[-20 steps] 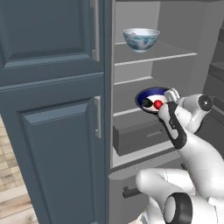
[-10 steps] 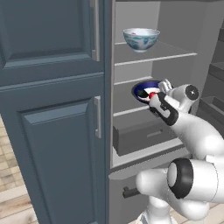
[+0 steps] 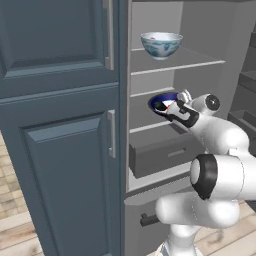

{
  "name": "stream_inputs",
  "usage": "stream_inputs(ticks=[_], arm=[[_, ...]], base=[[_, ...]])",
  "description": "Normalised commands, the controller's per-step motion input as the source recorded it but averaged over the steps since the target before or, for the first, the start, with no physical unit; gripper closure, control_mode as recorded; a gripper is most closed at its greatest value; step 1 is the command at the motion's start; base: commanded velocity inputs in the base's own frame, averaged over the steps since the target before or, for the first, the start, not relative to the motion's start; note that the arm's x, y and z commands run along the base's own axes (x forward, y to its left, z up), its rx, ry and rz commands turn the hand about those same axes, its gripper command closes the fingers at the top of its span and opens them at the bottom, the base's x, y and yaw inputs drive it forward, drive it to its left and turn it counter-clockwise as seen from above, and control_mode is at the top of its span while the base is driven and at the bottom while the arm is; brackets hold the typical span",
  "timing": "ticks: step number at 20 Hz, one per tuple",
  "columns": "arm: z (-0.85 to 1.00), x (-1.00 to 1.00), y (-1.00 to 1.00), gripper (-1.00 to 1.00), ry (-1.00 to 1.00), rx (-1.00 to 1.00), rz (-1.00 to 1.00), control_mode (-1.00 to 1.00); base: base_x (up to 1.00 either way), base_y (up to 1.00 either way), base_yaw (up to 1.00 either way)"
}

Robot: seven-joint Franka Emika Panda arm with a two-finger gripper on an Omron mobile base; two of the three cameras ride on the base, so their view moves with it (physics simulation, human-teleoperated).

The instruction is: Place the bowl with the tomato and eggplant on the second highest shelf of the fridge. Place the bowl with the chicken drumstick and steak on the top shelf of the fridge.

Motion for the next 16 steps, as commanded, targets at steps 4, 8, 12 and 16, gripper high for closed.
stream_inputs(ticks=[4,8,12,16], arm=[[-0.03,0.67,0.0,1.0,0.0,0.0,-0.02,-1.0],[-0.01,0.72,0.0,1.0,0.0,0.0,-0.02,-1.0],[-0.02,0.51,0.0,1.0,0.0,0.0,-0.01,-1.0],[-0.05,0.27,0.0,1.0,0.0,-0.01,0.0,-1.0]], base=[[0.0,0.0,0.0],[0.0,0.0,0.0],[0.0,0.0,0.0],[0.0,0.0,0.0]])
